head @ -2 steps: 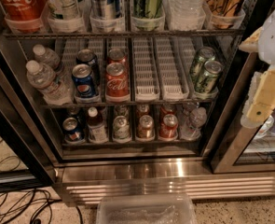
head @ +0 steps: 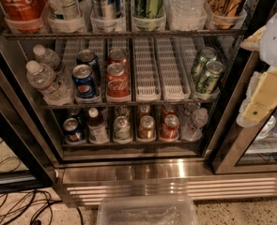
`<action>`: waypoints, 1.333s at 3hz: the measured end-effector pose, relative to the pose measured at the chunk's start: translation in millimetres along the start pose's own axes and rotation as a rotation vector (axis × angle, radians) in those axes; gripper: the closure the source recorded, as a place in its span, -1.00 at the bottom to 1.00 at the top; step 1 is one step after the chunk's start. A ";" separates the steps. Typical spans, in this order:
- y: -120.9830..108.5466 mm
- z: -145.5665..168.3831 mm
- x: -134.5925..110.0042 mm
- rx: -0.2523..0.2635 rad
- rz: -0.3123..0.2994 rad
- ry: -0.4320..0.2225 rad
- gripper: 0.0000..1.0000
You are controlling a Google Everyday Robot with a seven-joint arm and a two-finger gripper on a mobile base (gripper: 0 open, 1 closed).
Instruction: Pick green can from top shelf of fridge
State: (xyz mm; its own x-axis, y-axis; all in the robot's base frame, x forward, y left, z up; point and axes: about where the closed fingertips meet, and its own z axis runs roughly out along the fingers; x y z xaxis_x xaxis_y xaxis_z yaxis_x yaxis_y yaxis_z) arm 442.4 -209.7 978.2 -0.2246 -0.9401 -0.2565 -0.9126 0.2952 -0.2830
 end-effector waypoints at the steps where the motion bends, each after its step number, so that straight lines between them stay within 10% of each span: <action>1: -4.4 1.3 -15.2 0.064 0.093 -0.148 -1.00; 3: -9.1 -12.5 -81.2 0.078 0.227 -0.516 -1.00; 4: -6.1 -20.1 -92.9 0.063 0.239 -0.561 -1.00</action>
Offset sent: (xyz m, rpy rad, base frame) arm 0.0263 0.0757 0.0393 0.6282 -0.2288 -0.1089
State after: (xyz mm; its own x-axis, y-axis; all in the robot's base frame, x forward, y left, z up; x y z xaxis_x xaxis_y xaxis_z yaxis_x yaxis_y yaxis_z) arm 462.0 -127.6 1022.4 -0.1910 -0.6180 -0.7626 -0.8332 0.5128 -0.2070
